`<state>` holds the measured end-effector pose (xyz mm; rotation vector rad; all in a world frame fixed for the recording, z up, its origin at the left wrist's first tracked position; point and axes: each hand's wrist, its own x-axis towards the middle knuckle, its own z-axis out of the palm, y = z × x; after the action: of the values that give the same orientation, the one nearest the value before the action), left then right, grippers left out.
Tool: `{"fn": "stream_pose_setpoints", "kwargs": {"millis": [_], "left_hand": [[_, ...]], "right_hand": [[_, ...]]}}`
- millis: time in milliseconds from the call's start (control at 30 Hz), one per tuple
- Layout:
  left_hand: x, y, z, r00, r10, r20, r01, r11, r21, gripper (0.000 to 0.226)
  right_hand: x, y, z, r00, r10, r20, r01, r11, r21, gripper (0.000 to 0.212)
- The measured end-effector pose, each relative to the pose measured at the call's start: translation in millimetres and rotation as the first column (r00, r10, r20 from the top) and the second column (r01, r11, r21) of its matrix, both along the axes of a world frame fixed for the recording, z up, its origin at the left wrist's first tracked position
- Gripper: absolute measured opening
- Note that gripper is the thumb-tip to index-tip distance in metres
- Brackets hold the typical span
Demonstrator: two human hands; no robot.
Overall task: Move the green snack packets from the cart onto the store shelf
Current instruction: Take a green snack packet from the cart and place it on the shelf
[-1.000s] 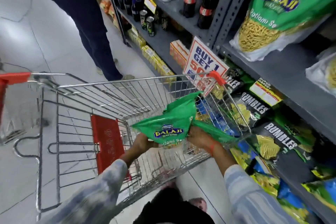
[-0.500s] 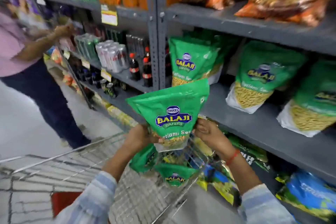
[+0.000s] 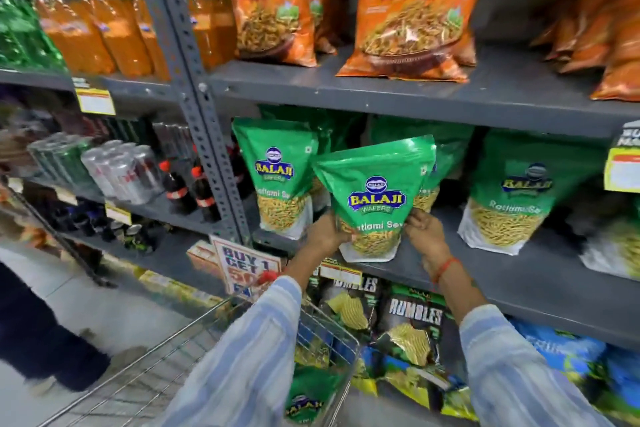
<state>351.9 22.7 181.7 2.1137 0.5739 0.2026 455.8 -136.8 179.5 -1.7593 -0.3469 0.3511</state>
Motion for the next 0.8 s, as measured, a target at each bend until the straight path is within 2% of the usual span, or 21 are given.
{"fn": "stream_pose_setpoints", "kwargs": {"millis": [100, 233, 300, 367, 400, 467, 533, 567, 600, 667, 733, 800], "left_hand": [[16.1, 2.1, -12.6, 1.000, -0.026, 0.001, 0.026, 0.994, -0.104, 0.064], [7.2, -1.0, -24.0, 0.998, -0.034, 0.054, 0.044, 0.978, -0.206, 0.069], [-13.7, -4.4, -32.9, 0.994, -0.032, 0.103, 0.054, 0.975, -0.216, 0.074], [-47.1, -6.8, -49.5, 0.994, 0.013, 0.111, 0.004, 0.987, -0.160, 0.072], [-67.2, -6.5, -61.3, 0.993, 0.038, 0.108, -0.022, 0.988, -0.152, 0.068], [-110.0, -5.2, -88.8, 0.993, 0.092, 0.073, -0.080, 0.985, -0.150, 0.056], [-149.7, -3.6, -114.0, 0.980, 0.197, -0.013, -0.196, 0.958, -0.211, 0.044], [-166.3, -2.6, -126.2, 0.962, 0.263, -0.067, -0.271, 0.926, -0.261, 0.038], [-183.2, -1.8, -137.4, 0.937, 0.324, -0.131, -0.349, 0.891, -0.290, 0.033], [-203.3, -6.1, -150.0, 0.898, 0.397, -0.190, -0.439, 0.842, -0.314, 0.030], [-227.4, -3.7, -169.2, 0.838, 0.484, -0.250, -0.545, 0.748, -0.378, 0.037], [-235.1, -9.8, -178.2, 0.791, 0.550, -0.268, -0.608, 0.663, -0.436, 0.041]], "right_hand": [[12.5, 3.0, -12.9, 0.992, -0.050, -0.112, 0.063, 0.992, 0.114, 0.041], [1.4, 4.2, -15.8, 0.975, -0.124, -0.185, 0.174, 0.943, 0.283, 0.050], [-20.5, 4.7, -20.5, 0.951, -0.272, -0.148, 0.307, 0.895, 0.323, 0.052], [-55.8, 4.6, -32.6, 0.917, -0.399, -0.008, 0.380, 0.867, 0.323, 0.045], [-73.9, 4.8, -42.9, 0.912, -0.404, 0.070, 0.366, 0.878, 0.309, 0.040], [-105.5, 6.9, -67.3, 0.948, -0.282, 0.150, 0.247, 0.945, 0.214, 0.032], [-125.5, 15.6, -91.8, 0.993, -0.007, 0.116, 0.008, 1.000, -0.009, 0.025], [-131.4, 22.3, -103.9, 0.986, 0.152, 0.062, -0.142, 0.980, -0.142, 0.025], [-136.1, 29.0, -115.2, 0.959, 0.282, -0.014, -0.276, 0.924, -0.264, 0.027], [-135.5, 34.1, -130.9, 0.902, 0.412, -0.131, -0.427, 0.798, -0.424, 0.032], [-142.2, 49.5, -155.3, 0.812, 0.501, -0.298, -0.581, 0.655, -0.484, 0.035], [-135.2, 49.7, -173.8, 0.745, 0.558, -0.366, -0.653, 0.497, -0.571, 0.031]]}}
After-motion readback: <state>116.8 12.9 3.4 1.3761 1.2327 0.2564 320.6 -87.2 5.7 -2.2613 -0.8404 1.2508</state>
